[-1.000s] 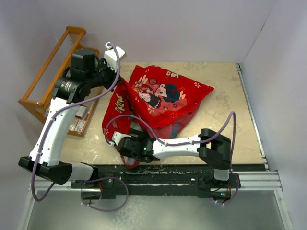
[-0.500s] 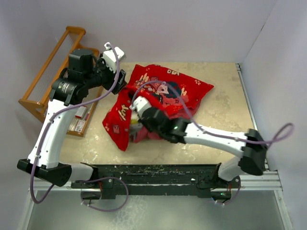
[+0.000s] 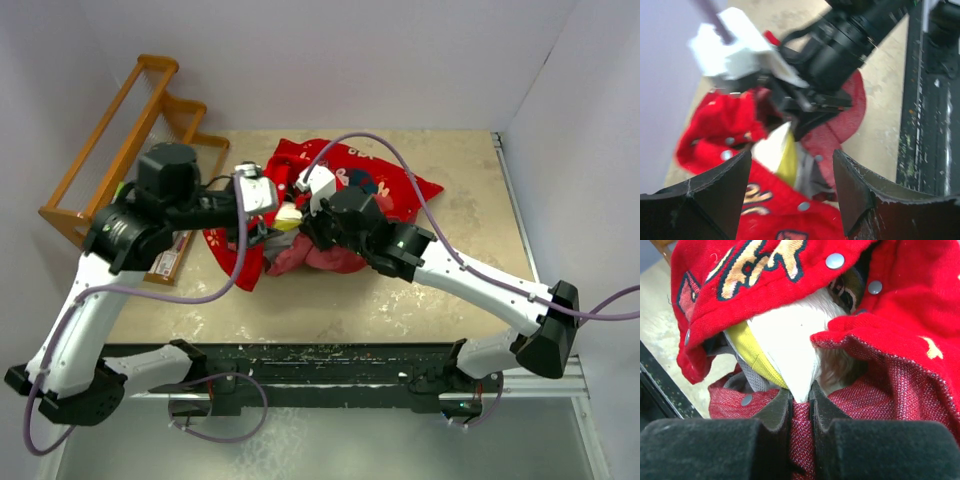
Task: Remove the pillowcase from the pillow
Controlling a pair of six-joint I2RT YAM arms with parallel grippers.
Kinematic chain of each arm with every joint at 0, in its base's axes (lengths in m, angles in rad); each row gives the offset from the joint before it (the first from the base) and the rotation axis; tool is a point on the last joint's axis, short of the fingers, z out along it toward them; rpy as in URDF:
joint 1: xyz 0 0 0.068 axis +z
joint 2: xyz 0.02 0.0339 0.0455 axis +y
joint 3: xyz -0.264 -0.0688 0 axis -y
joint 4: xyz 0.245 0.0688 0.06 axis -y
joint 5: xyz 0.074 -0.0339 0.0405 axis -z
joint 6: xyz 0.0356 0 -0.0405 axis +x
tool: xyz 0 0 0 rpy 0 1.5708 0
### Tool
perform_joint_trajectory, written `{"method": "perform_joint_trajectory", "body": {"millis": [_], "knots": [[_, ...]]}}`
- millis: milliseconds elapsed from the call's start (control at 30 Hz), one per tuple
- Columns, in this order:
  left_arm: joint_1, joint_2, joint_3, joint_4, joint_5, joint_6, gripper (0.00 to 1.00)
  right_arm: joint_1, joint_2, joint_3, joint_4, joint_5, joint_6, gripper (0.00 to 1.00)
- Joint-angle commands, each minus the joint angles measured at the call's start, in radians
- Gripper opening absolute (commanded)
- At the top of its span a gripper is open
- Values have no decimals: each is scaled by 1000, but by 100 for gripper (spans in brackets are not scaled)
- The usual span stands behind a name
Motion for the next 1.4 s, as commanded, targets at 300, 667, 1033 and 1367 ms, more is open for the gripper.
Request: {"method": "perform_joint_trajectory", "body": {"millis": [300, 667, 1033, 1367], "knots": [[-166, -10, -239, 77, -294, 260, 75, -59, -5, 197, 124, -212, 18, 0], [-53, 6, -178, -35, -178, 394, 77, -87, -76, 144, 116, -323, 12, 0], [-73, 83, -223, -11, -243, 435, 73, -87, -79, 170, 113, -382, 19, 0], [-73, 79, -214, 142, -358, 285, 0, -86, -185, 59, 211, -188, 138, 42]]}}
